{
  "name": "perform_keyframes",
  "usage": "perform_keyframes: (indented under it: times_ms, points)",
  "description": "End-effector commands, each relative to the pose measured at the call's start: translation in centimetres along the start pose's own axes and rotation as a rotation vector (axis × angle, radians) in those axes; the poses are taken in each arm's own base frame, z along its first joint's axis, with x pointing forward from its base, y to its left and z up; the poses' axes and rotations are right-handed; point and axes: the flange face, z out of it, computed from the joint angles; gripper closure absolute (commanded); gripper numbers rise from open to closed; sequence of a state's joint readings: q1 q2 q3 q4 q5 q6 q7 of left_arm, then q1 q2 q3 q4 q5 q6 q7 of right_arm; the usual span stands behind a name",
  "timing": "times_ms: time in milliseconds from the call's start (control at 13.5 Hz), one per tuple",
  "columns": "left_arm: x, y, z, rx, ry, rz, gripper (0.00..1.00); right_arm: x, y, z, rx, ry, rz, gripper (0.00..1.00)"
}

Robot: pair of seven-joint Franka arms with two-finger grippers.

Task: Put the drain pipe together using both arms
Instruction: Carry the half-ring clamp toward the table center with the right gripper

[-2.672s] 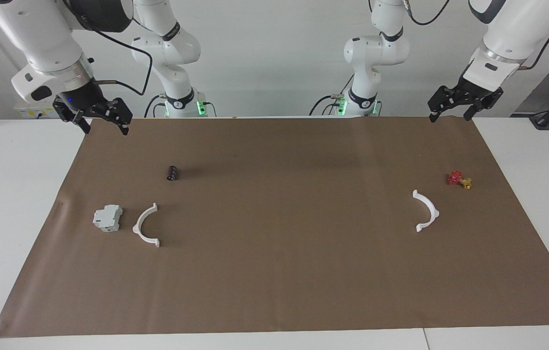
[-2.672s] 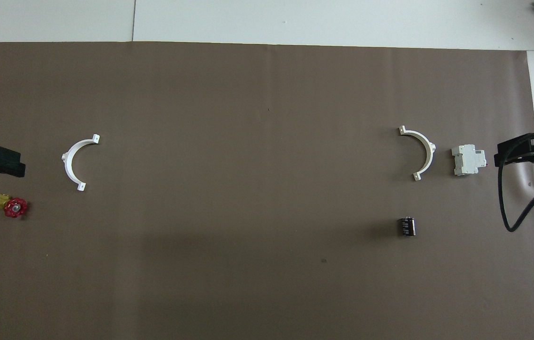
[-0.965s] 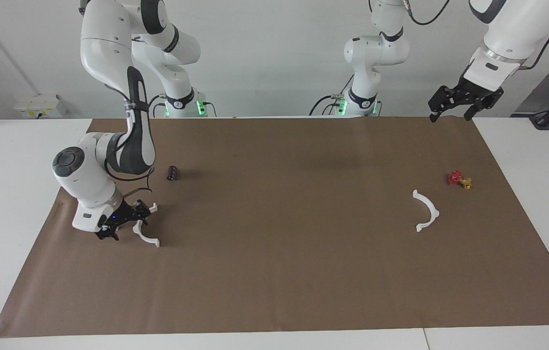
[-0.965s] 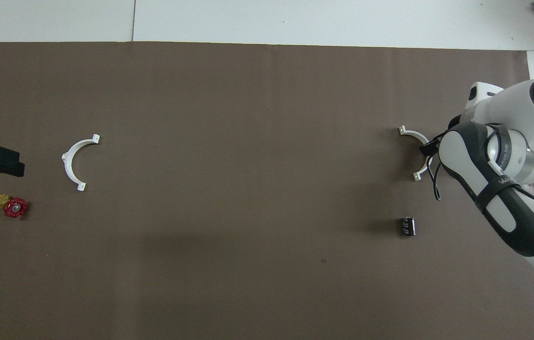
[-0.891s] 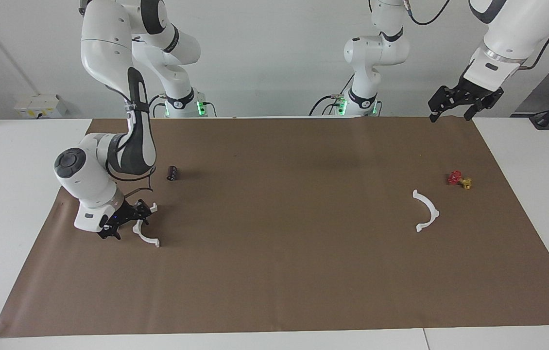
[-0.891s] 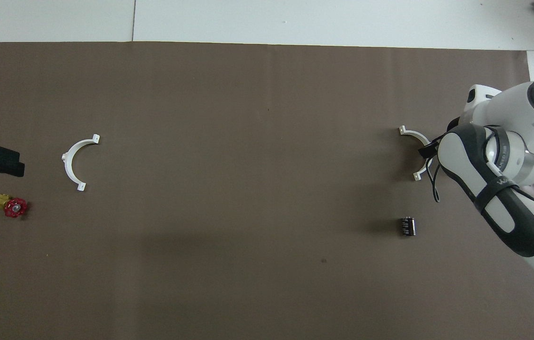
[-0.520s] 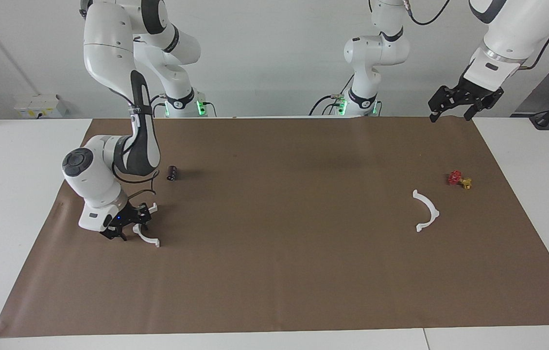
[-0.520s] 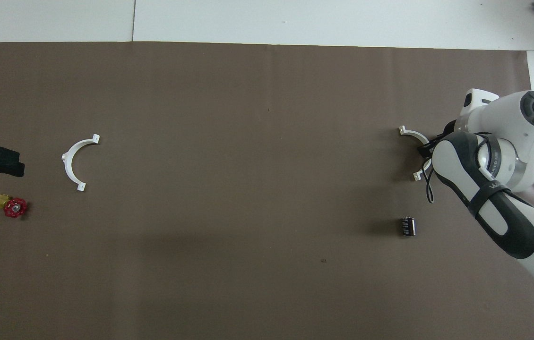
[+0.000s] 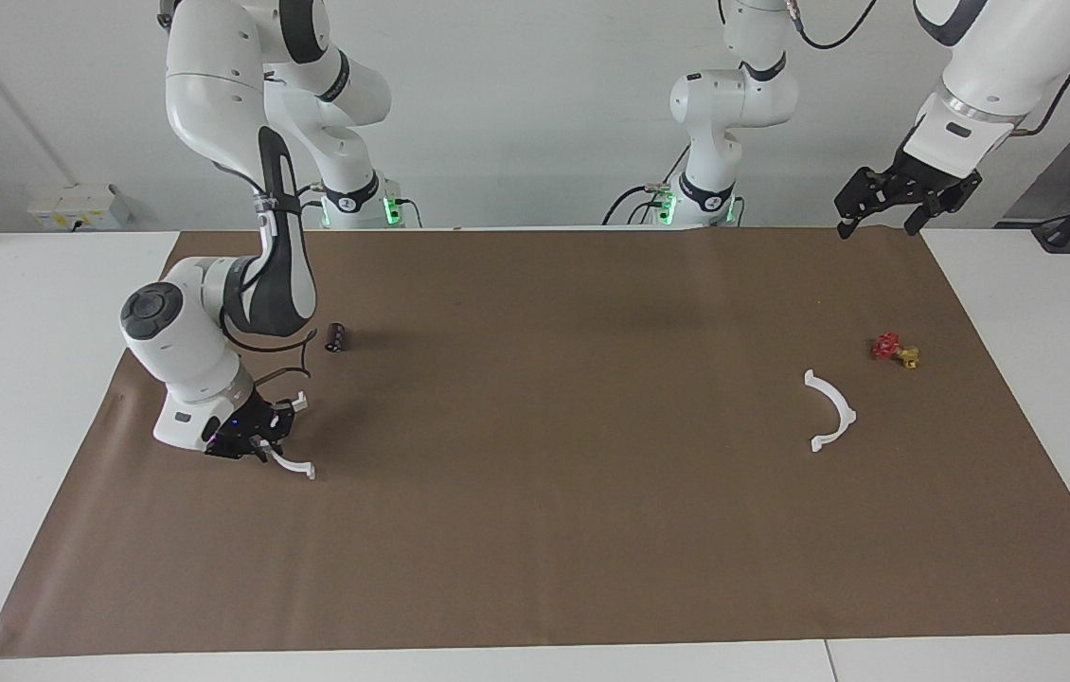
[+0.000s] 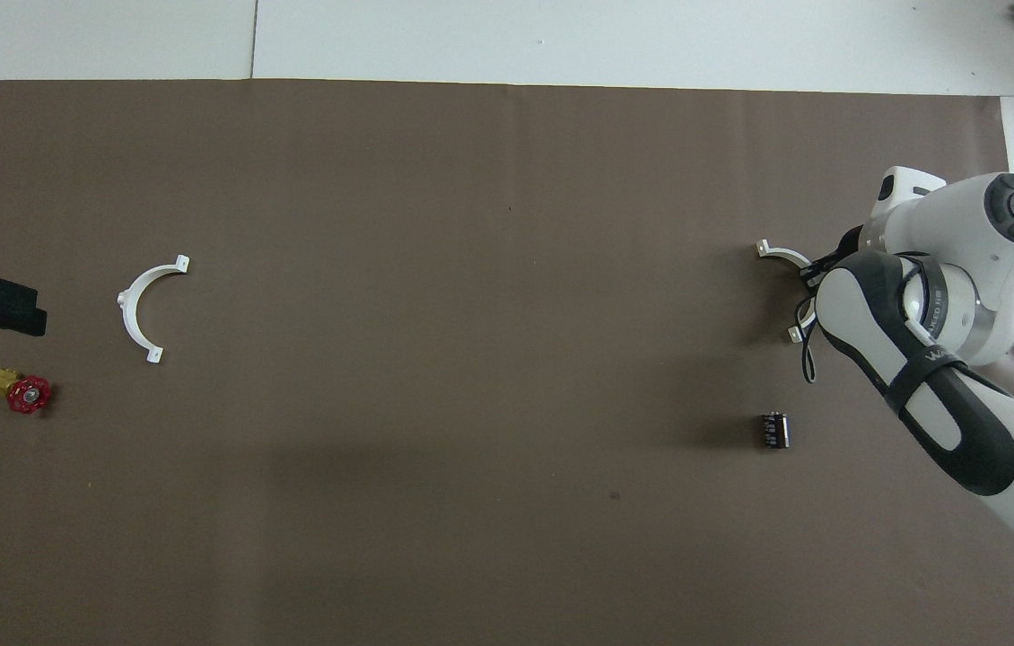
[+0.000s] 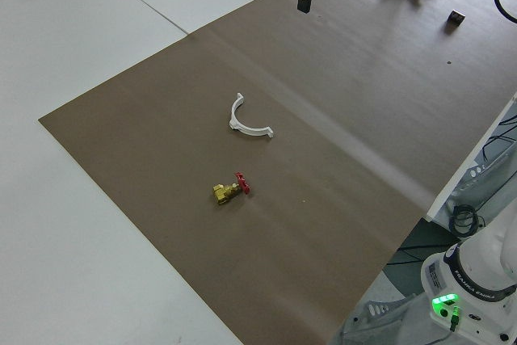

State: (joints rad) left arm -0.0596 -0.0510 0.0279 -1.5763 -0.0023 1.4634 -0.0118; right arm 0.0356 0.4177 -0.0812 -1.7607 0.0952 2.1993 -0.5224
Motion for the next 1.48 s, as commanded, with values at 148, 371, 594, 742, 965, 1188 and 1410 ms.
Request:
perform_keyframes:
  times_ms: [148,371,594,742,965,1188,1410]
  points:
    - [-0.5,-1.0,0.5,0.015,0.025,-0.013,0.00,5.6,-13.9,-3.1,-0.016,-0.031,0.221,1.00]
    - [-0.4,-1.0,0.5,0.015,0.025,-0.020,0.00,7.4,-23.1,-2.4,-0.009,-0.019,0.312,1.00]
    - [-0.1,-1.9,1.0,0.013,0.069,-0.045,0.00,8.3,-30.6,-0.9,-0.012,0.009,0.243,1.00]
    - [-0.6,-2.8,3.7,0.011,0.124,-0.061,0.00,8.6,-33.4,0.5,-0.011,0.027,0.203,1.00]
    - [0.2,-3.4,6.6,0.013,0.171,-0.070,0.00,8.5,-35.7,2.2,-0.010,0.037,0.178,1.00]
    - [3.3,-5.1,10.5,0.016,0.183,-0.098,0.00,8.1,-37.1,3.8,-0.011,0.031,0.224,1.00]
    - [7.0,-6.8,16.4,0.022,0.198,-0.110,0.00,7.5,-36.8,5.1,-0.013,0.032,0.244,1.00]
